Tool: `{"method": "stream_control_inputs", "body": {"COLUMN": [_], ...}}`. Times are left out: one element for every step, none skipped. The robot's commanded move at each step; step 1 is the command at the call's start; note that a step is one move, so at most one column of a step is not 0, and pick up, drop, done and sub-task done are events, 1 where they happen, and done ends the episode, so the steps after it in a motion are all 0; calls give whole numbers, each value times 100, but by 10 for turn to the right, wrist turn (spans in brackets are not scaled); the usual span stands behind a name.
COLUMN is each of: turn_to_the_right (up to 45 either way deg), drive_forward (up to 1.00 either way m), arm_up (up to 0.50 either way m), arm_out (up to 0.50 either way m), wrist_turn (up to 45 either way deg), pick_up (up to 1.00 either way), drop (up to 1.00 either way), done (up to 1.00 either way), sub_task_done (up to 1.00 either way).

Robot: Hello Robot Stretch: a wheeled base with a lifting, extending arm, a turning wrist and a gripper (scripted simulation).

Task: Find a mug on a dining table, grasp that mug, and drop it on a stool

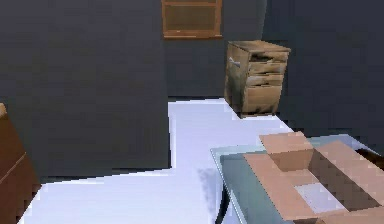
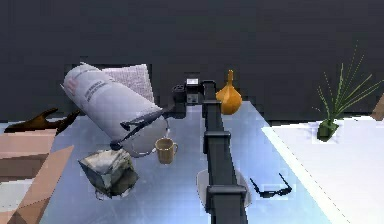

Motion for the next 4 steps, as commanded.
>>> {"method": "stream_control_inputs", "body": {"turn_to_the_right": [0, 0, 0, 0], "drive_forward": [0, 0, 0, 0], "arm_up": [0, 0, -30, 0], "arm_out": [0, 0, 0, 0], "wrist_turn": [450, 120, 0, 0], "pick_up": [0, 0, 0, 100], "drop": [0, 0, 0, 0], "done": [0, 0, 0, 0], "sub_task_done": [0, 0, 0, 0]}}
